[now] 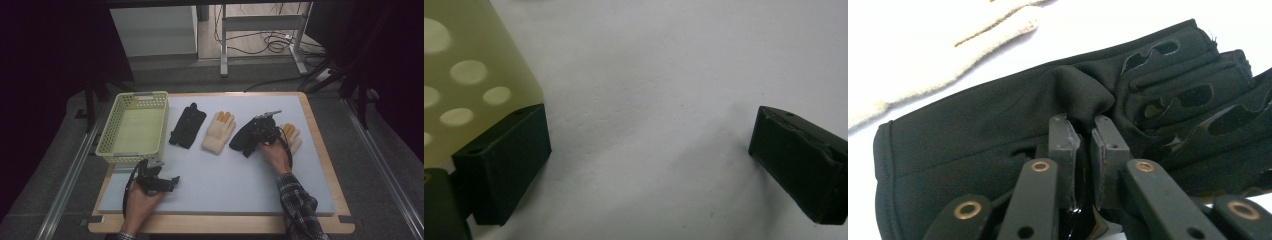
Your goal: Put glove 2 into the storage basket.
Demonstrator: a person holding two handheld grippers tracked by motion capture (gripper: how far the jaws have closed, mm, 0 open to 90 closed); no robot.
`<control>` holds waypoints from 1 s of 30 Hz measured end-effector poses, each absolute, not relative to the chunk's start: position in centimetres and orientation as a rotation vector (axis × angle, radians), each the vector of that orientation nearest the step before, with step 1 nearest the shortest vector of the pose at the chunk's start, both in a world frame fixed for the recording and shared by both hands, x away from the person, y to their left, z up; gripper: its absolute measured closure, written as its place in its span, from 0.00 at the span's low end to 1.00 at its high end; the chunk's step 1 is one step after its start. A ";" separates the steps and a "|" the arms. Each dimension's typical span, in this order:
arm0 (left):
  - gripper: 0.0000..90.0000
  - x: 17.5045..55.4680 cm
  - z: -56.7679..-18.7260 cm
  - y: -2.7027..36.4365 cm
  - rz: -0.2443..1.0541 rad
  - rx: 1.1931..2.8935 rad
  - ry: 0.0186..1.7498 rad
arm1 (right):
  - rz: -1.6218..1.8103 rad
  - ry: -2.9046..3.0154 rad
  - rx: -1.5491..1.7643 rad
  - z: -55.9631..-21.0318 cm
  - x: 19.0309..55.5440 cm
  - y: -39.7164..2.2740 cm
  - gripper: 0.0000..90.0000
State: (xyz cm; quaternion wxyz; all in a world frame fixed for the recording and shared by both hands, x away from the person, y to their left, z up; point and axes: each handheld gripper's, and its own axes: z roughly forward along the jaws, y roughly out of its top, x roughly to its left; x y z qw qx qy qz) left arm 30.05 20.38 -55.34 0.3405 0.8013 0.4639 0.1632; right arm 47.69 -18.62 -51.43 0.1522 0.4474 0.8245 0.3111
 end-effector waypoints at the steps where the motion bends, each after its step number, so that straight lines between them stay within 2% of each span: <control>1: 0.04 30.0 -55.3 20.4 0.425 2.085 1.207 | 0.893 2.366 1.284 -51.4 47.7 -18.6 0.90; 11: 0.04 30.0 -55.3 20.4 0.425 2.085 1.208 | 0.957 2.406 1.124 -49.0 45.0 -18.6 0.91; 20: 0.04 30.1 -55.3 20.4 0.427 2.086 1.206 | 1.088 2.521 0.879 -46.0 38.2 -16.6 0.91; 24: 0.04 30.0 -55.3 20.4 0.428 2.085 1.207 | 1.116 2.563 0.817 -46.0 36.2 -15.6 0.91; 25: 0.04 30.0 -55.4 20.3 0.427 2.079 1.211 | 1.129 2.614 0.768 -46.8 34.6 -14.6 0.91; 30: 0.04 30.0 -55.3 20.3 0.426 2.079 1.211 | 1.081 2.684 0.723 -49.1 33.0 -13.3 0.87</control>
